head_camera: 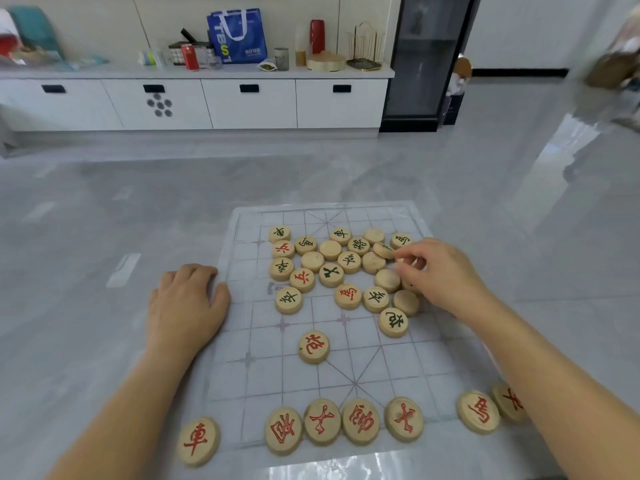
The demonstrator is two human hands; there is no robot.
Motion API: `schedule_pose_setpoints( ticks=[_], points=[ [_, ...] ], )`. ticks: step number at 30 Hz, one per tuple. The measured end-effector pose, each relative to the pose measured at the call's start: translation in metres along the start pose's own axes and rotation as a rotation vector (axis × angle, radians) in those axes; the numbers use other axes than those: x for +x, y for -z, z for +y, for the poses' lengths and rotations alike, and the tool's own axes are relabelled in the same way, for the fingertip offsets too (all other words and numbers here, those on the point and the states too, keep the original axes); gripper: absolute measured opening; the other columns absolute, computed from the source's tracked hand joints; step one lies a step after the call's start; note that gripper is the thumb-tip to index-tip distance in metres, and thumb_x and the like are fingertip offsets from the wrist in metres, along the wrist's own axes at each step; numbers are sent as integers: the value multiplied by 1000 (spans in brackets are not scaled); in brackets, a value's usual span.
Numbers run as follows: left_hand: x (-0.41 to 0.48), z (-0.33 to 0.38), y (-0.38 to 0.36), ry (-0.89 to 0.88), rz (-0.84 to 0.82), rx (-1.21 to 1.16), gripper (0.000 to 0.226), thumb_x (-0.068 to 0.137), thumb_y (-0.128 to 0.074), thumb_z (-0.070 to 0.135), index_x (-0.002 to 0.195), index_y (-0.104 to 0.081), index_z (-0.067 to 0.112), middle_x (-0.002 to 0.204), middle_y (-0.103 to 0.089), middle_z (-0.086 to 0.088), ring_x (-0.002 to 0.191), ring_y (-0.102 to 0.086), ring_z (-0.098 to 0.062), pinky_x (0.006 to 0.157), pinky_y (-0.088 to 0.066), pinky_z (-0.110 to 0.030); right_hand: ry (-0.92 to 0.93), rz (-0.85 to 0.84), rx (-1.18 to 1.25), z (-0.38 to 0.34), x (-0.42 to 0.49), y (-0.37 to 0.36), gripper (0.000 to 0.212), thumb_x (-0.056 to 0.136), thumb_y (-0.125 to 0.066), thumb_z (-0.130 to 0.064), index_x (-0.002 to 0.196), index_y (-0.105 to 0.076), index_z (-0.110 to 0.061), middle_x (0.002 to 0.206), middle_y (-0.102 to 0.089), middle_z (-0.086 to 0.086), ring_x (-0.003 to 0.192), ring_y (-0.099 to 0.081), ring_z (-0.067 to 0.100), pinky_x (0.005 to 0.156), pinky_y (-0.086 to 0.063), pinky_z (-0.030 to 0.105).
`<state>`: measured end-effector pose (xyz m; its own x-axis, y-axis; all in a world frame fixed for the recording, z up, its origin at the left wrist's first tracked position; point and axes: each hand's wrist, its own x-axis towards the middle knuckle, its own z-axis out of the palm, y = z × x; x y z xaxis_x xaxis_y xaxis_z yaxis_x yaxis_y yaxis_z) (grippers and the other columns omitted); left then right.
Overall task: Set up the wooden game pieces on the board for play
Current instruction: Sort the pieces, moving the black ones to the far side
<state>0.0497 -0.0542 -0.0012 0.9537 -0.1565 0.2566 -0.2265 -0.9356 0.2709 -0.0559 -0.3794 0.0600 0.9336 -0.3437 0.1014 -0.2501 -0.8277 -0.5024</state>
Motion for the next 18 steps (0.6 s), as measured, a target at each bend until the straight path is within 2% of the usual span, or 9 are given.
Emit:
schedule_pose_setpoints(
  ticks=[3,8,10,13,15,18],
  points=[
    [0,1,0,12,8,-24,52,80,-35,45,114,-62,17,119,-59,-4,108,-47,-30,87,-38,-43,-61,-50,-136,-9,34,-8,32,84,-61,-42,111,-63,-26,107,-56,-2,100,-57,19,93,-43,41],
    [1,-1,-2,6,20,-38,51,80,-34,45,113,-62,17,117,-60,-3,106,-48,-29,86,-38,-42,-42,-154,-53,-11,42,-13,13,80,-67,-39,91,-65,-33,91,-60,-9,95,-59,17,87,-46,40],
    [1,0,-3,5,20,-37,50,80,-35,44,112,-61,16,117,-59,-3,106,-48,-30,86,-38,-43,-8,-194,-182,-14,37,-15,22,80,-66,-45,100,-65,-36,102,-61,-9,101,-57,16,90,-41,38],
    [1,1,-2,6,26,-28,49,80,-35,43,113,-61,17,118,-59,-3,107,-47,-30,86,-37,-43,6,-168,-409,-23,35,-18,43,79,-63,-54,117,-60,-32,116,-57,-5,107,-55,19,89,-33,38],
    [1,1,-1,5,29,-28,49,80,-35,43,113,-61,17,118,-58,-3,108,-47,-30,86,-37,-42,-30,-144,-448,-31,36,-21,46,78,-63,-55,116,-59,-29,117,-57,-4,107,-55,20,88,-32,38],
    [-1,3,0,9,31,-32,49,79,-36,42,112,-61,16,117,-59,-3,107,-48,-29,85,-37,-41,-93,-118,-483,-36,37,-26,38,78,-63,-51,106,-61,-26,109,-60,-3,100,-56,21,81,-29,37]
  ],
)
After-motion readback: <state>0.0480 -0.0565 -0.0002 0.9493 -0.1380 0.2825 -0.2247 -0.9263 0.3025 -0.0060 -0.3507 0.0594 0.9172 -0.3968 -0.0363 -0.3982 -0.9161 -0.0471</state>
